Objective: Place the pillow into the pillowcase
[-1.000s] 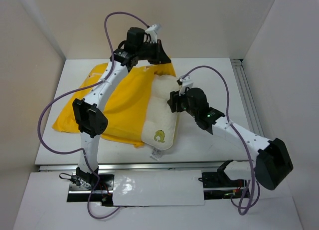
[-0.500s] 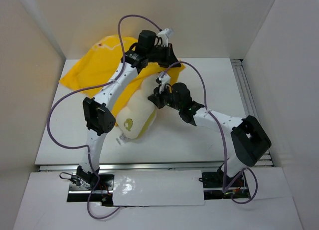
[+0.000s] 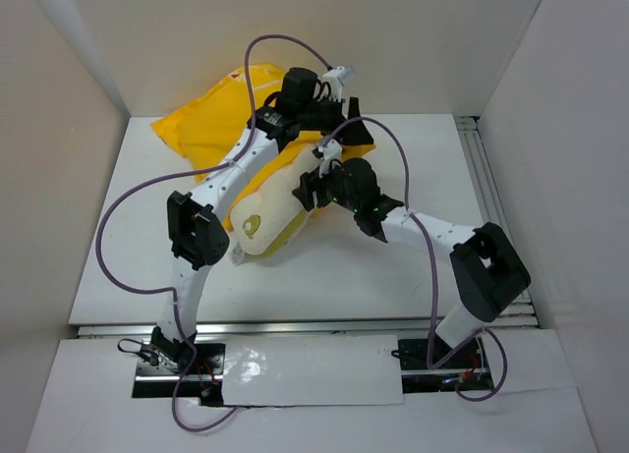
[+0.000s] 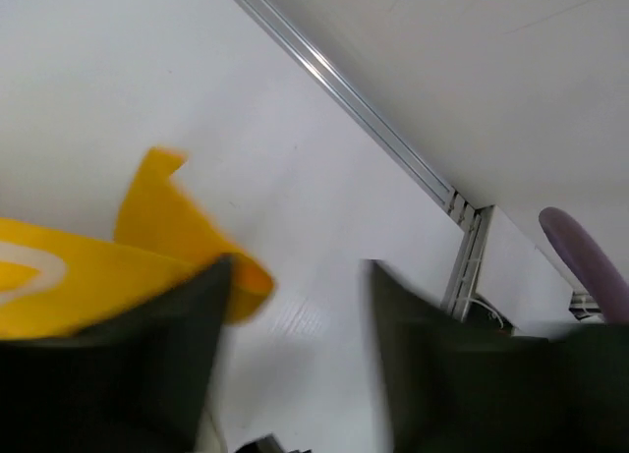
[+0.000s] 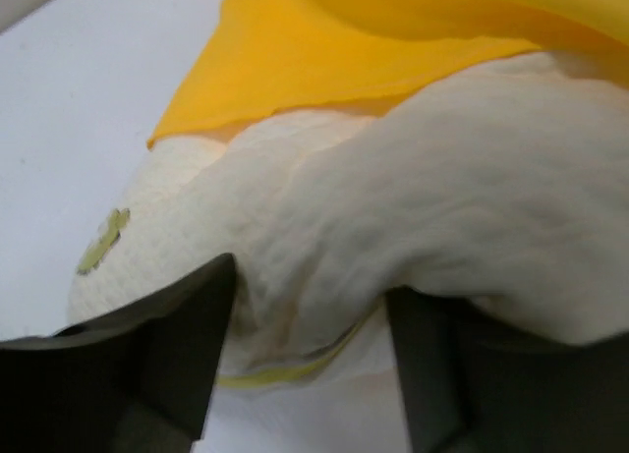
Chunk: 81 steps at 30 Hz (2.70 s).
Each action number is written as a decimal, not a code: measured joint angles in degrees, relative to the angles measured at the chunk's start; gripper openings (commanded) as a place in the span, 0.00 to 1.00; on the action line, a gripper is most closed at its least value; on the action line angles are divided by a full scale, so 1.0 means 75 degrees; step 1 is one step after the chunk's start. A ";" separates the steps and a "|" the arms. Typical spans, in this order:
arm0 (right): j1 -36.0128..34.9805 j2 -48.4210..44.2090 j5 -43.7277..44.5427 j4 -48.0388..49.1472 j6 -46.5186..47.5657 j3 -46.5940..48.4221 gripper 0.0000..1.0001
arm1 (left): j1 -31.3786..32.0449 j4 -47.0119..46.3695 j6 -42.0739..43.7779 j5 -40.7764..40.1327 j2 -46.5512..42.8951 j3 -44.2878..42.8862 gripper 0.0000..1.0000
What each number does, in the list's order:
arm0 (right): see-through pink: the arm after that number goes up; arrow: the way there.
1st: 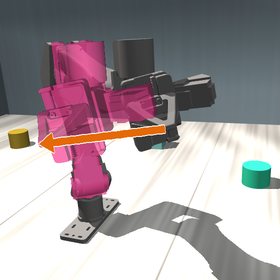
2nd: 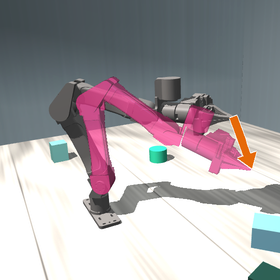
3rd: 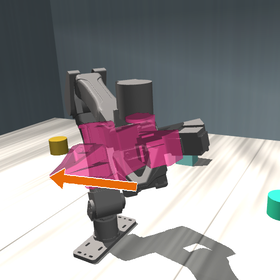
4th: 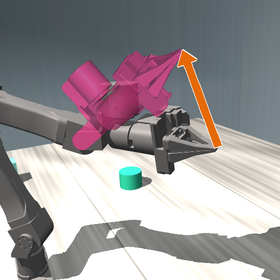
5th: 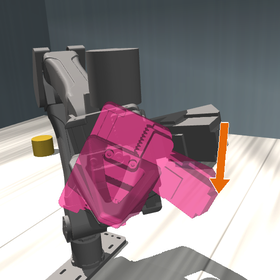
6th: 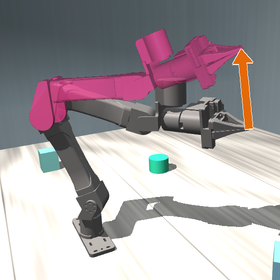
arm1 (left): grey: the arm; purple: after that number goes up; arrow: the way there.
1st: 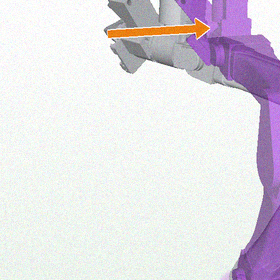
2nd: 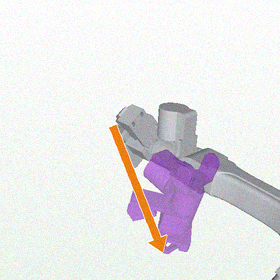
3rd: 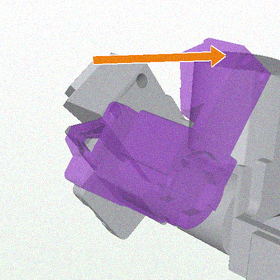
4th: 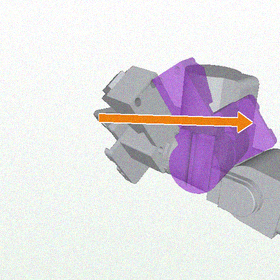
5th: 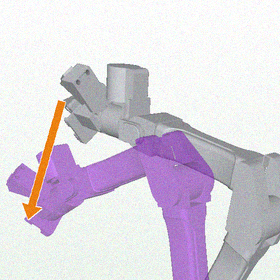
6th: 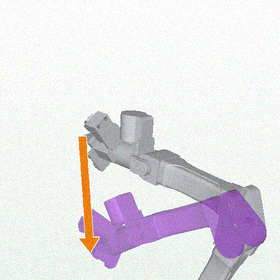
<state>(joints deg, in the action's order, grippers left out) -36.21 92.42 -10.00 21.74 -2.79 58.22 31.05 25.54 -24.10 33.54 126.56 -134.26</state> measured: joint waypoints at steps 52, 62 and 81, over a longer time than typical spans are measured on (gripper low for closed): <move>-0.2608 0.2818 0.1798 -0.3404 0.0023 0.2675 0.00 | -0.4689 0.2783 -0.3515 -0.4774 -1.1167 1.1473 0.99; -0.1510 0.1813 0.0641 -0.4246 -0.0163 0.3547 0.00 | -0.4491 0.0743 -0.2833 -0.3066 -1.1162 1.3216 0.99; -0.0015 0.1512 -0.1064 -0.5960 -0.0245 0.5904 0.00 | -0.2987 -0.3885 -0.2072 -0.4759 -0.9232 1.3886 0.99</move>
<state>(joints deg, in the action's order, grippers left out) -36.32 103.77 -17.98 -22.96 -4.62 102.50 8.64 -3.60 -39.64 -2.15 57.32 -30.11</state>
